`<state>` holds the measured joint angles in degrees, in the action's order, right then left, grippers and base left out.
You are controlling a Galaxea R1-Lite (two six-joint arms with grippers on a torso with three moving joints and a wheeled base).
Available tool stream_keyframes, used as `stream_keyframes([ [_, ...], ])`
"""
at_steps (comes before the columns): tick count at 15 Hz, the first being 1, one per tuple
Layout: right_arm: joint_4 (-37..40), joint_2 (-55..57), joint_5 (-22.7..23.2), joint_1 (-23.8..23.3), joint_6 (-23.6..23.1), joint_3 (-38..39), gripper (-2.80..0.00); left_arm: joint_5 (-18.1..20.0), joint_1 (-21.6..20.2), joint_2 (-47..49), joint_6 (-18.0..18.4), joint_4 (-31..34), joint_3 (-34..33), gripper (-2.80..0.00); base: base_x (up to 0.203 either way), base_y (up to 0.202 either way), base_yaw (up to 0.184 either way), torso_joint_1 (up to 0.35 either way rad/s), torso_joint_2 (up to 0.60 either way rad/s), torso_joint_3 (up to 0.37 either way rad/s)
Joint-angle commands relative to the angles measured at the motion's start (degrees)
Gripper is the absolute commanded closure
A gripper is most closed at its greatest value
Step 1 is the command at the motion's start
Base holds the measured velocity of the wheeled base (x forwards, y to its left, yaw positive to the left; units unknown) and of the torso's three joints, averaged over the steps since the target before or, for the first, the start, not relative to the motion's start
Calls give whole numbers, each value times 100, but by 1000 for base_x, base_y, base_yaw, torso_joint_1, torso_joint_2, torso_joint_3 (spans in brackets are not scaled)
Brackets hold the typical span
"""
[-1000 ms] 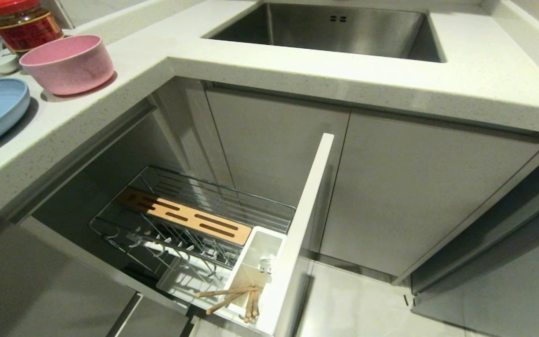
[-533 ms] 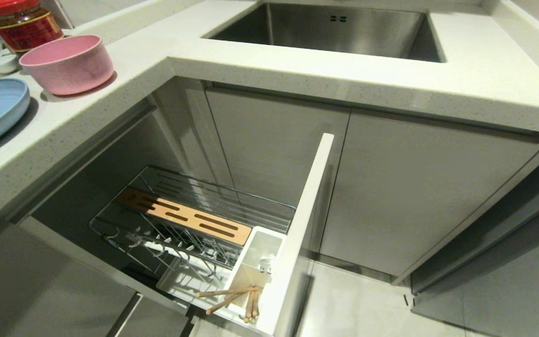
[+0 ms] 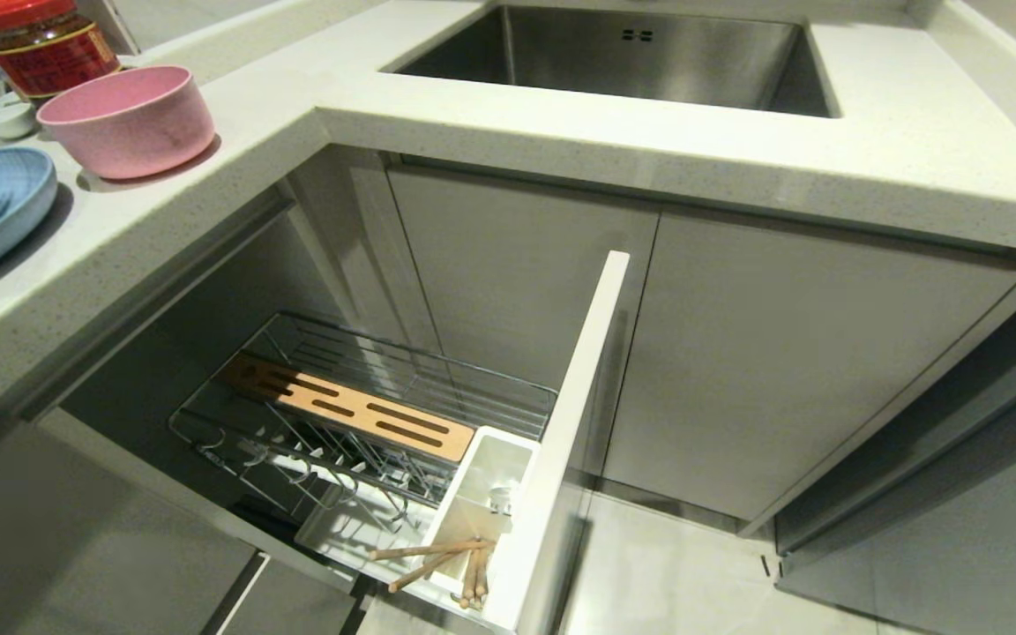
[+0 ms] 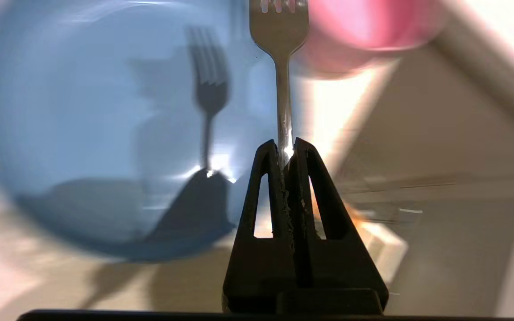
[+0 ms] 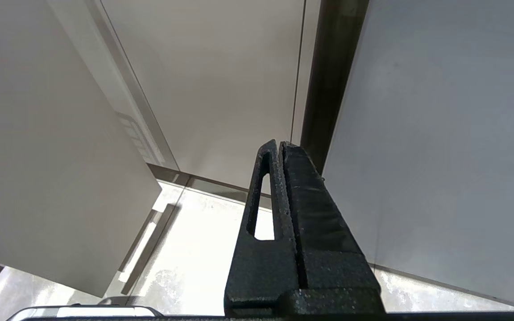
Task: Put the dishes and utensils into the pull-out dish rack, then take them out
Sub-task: Pick up the fork and place it in the cupboard
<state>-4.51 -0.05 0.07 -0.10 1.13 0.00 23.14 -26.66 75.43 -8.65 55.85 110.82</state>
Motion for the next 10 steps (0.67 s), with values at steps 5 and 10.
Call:
stream_keyframes([
  [5,-4,-4,1,1,1,149,0,19,3082,-648,-1554,-107,-335,0,0,0,0,0,0,0],
  [10,-6,-4,1,1,1,149,0,12,4935,-606,-1703,-88,-1011,0,0,0,0,0,0,0],
])
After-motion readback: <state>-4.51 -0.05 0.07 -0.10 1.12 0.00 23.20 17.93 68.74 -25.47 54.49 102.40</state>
